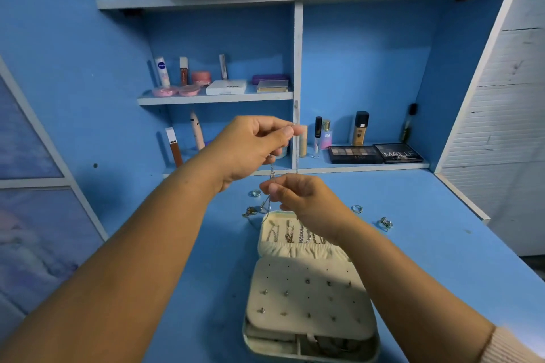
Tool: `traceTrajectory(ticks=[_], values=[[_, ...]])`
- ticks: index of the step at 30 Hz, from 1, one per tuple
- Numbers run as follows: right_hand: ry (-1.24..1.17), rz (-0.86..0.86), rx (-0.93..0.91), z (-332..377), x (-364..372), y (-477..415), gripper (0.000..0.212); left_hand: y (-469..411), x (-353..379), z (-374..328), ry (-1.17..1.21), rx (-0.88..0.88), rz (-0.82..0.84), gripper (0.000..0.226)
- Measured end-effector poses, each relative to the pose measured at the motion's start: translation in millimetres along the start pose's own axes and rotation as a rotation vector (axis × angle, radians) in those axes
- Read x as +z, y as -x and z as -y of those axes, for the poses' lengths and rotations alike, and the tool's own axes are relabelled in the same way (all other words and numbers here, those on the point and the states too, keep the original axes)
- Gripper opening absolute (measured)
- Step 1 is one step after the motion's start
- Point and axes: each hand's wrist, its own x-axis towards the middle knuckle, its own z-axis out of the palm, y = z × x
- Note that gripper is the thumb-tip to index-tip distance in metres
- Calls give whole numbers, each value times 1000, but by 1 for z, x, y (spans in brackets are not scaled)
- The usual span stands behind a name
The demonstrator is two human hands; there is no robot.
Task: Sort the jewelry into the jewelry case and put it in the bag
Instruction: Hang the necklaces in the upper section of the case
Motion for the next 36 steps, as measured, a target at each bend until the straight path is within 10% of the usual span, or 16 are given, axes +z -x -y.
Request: traceTrajectory(ticks=[13, 21, 36], values=[[62, -134, 134, -7, 2, 1, 18, -7, -4, 19, 42, 35, -200, 14], [182, 26, 91, 0, -5, -6, 42, -2, -6, 21, -1, -17, -75, 16], [-105, -2, 95, 9, -36, -8, 21, 12, -2, 44, -165, 5, 144, 31]])
